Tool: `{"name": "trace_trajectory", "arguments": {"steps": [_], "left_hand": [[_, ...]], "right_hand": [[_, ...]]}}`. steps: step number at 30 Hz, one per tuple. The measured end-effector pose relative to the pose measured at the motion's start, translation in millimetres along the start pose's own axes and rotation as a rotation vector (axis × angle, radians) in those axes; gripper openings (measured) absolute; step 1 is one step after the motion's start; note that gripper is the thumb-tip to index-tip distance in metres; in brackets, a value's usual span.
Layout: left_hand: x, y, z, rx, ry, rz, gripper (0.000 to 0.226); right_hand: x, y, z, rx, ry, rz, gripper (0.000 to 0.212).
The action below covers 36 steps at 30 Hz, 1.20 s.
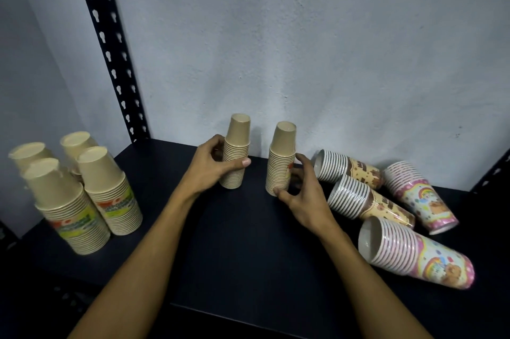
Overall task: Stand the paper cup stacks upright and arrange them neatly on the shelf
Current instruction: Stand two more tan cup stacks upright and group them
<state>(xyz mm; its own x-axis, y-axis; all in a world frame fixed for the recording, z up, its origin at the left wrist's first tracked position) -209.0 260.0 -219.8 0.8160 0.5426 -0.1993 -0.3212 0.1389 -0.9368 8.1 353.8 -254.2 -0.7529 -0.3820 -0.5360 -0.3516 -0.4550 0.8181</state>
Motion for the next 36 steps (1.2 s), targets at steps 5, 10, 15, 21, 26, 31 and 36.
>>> {"name": "trace_trajectory", "arguments": {"steps": [5, 10, 15, 21, 26, 31, 36], "left_hand": [[5.1, 0.4, -3.3, -0.048, 0.091, -0.161, 0.058], [10.8, 1.2, -4.3, -0.096, 0.212, -0.202, 0.053], [17.0, -2.6, -6.7, -0.076, 0.241, -0.154, 0.055], [28.7, 1.4, -7.7, -0.061, 0.223, -0.107, 0.068], [27.2, 3.1, -6.0, -0.057, 0.236, -0.097, 0.055], [26.7, 1.1, -7.3, -0.059, 0.267, -0.085, 0.063], [35.1, 2.0, -10.0, -0.06, 0.236, -0.064, 0.075]], "right_hand": [[-0.8, 3.9, -1.2, -0.03, -0.028, -0.038, 0.091], [-0.9, 2.3, -1.4, -0.036, 0.013, 0.002, 0.095], [-1.1, 1.3, -0.2, -0.025, 0.016, -0.004, 0.092], [-0.9, 4.1, -0.9, -0.061, 0.013, 0.011, 0.093], [-3.4, 4.8, 0.3, -0.069, -0.022, 0.028, 0.083], [-3.1, 6.5, -2.3, -0.073, -0.012, 0.024, 0.088], [-0.4, 2.1, -0.8, -0.075, -0.023, -0.032, 0.079]]}}
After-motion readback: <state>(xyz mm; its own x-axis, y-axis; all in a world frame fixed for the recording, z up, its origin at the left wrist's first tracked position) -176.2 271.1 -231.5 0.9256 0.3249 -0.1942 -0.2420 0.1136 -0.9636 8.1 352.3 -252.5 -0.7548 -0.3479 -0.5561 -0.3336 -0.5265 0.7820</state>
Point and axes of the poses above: each hand's wrist, its own z-axis towards the middle knuckle, its own x-axis out of the palm, y = z × x, the point moved 4 cm from there along z, towards the middle knuckle, and after that the axes turned 6 degrees about -z, right-handed, at the moved point
